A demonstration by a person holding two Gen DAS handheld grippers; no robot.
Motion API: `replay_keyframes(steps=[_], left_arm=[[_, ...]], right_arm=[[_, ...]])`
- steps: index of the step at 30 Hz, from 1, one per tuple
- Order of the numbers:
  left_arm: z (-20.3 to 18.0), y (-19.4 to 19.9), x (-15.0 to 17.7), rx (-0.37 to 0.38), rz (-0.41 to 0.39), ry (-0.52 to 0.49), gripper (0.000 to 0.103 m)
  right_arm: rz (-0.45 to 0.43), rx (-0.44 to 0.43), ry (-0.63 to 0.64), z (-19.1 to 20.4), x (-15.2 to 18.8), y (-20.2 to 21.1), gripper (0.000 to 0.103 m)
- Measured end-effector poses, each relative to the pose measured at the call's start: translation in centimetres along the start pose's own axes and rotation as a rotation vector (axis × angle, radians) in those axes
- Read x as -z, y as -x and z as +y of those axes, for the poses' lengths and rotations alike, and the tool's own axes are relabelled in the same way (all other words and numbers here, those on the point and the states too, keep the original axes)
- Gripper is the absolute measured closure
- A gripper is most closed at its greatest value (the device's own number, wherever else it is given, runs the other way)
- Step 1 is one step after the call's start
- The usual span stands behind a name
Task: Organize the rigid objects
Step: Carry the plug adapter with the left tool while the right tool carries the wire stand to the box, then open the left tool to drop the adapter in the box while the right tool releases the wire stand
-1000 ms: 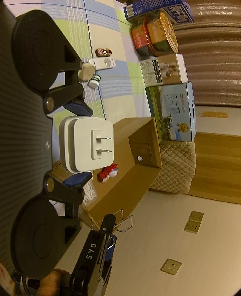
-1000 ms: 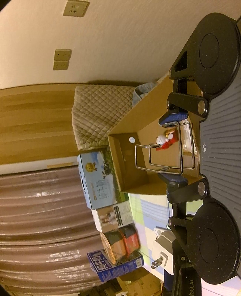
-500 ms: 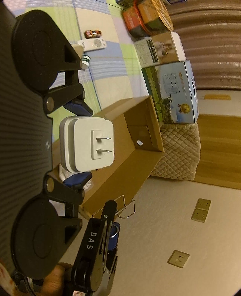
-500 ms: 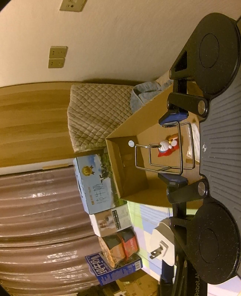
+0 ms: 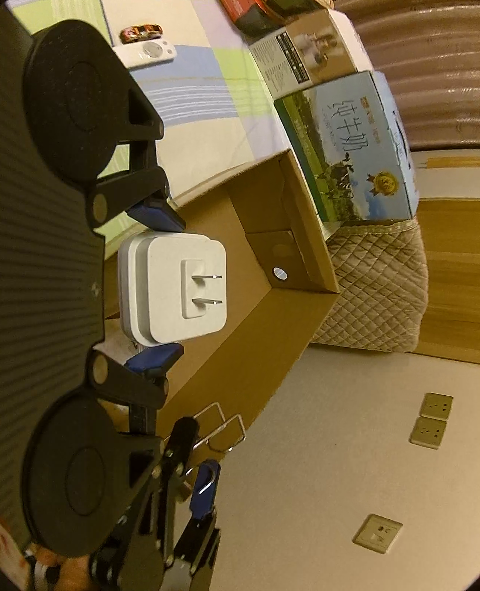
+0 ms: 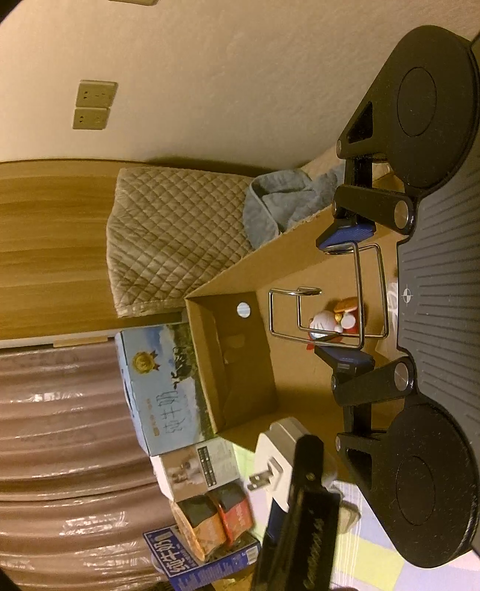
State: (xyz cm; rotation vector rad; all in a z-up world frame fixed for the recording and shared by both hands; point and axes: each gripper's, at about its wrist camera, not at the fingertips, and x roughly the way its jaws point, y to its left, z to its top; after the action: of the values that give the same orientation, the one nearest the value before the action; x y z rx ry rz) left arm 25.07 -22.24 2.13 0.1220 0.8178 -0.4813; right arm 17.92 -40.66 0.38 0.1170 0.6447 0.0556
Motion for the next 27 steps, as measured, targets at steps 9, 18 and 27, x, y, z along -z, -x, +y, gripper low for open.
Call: replay_keyframes(steps=[9,18,27], left_arm=[[0.6,-3.5,-1.5,-0.014,0.04,-0.032,0.042],[0.7,-5.1,-2.3,-0.019,0.056,-0.063,0.042],[1.0,-5.8,-2.8,-0.067,0.041,-0.081,0.024]], right_arm=[[0.031,-0.015,-0.001,-0.2,0.0,-2.0,0.052],[0.055,-0.02,0.005,-0.2,-0.6,-3.8,0.052],[0.064,-0.017,-0.001,-0.3,-0.7,-4.2,0.052]])
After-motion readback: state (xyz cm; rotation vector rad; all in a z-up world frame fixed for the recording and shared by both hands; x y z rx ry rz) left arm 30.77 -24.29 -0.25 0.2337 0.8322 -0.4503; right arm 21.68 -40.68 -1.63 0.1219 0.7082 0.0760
